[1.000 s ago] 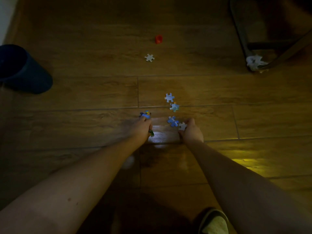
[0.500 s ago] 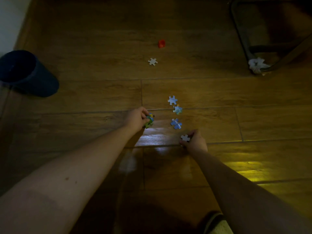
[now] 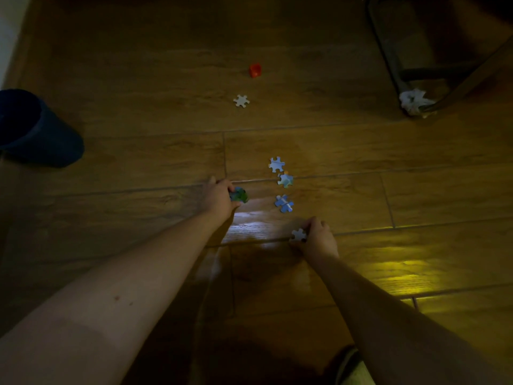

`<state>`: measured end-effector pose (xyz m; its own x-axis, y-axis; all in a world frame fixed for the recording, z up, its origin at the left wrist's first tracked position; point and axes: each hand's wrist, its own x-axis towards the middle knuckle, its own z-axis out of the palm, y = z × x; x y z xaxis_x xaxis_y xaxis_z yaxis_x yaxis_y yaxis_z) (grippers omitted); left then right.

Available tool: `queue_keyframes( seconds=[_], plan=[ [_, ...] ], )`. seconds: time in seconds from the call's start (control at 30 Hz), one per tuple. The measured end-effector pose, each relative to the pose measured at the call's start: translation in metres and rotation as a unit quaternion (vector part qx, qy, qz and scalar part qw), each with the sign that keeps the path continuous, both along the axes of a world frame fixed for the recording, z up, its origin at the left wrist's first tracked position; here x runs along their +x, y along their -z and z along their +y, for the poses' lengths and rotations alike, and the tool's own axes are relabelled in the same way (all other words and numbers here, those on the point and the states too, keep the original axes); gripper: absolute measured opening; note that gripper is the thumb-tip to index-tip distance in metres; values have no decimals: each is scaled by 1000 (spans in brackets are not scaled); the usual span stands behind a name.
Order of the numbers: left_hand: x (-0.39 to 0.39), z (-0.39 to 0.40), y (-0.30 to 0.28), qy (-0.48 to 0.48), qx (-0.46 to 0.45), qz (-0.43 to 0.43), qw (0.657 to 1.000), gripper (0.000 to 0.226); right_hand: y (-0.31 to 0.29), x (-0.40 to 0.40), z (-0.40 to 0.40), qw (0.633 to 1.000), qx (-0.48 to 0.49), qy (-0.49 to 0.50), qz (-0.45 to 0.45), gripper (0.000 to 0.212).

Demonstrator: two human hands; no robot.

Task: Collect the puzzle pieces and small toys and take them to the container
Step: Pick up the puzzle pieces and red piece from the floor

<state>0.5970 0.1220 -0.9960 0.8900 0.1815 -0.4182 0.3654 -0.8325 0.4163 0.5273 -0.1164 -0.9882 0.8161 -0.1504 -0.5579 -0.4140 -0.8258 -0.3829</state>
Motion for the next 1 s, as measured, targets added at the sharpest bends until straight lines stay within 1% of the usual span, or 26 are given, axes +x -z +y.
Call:
queue_keyframes(
  seconds=[0.13,0.23,0.33,0.4,0.47,0.53,0.57,0.63,0.73,0.87,0.93,1.0],
  plan=[
    [0,-1,-3,27,-31,2,999,34,-2,2,4,999,24,14,-23,42],
    [-5,-1,-4,35,-54,-1,998,34,-4,5,7,998,50,37,-9,33],
    [-9,-3,-7,26,-80,5,996,42,-5,6,12,994,89,70,-2,26],
    [-7,-8,-12,36,-101,46,993,47,-7,8,16,990,113,86,-17,21],
    [-5,-14,-17,53,-127,106,985,36,-11,12,21,985,135,99,-37,21],
    [-5,-23,-21,30,-216,168,961,23,-14,17,27,972,184,142,-44,22],
    [-6,-28,-22,20,-260,196,945,23,-17,20,30,962,211,166,-45,21],
    [-7,-36,-20,16,-326,236,915,26,-22,25,35,948,248,193,-58,19],
    [-11,-43,-23,33,-401,262,877,37,-29,28,39,933,286,204,-81,14],
    [-15,-41,-28,60,-480,294,824,56,-30,27,42,937,286,179,-90,14],
    [-16,-42,-27,47,-508,300,806,52,-31,28,44,944,276,157,-91,15],
    [-16,-45,-31,16,-513,296,805,38,-33,29,45,950,257,142,-102,21]
  ],
)
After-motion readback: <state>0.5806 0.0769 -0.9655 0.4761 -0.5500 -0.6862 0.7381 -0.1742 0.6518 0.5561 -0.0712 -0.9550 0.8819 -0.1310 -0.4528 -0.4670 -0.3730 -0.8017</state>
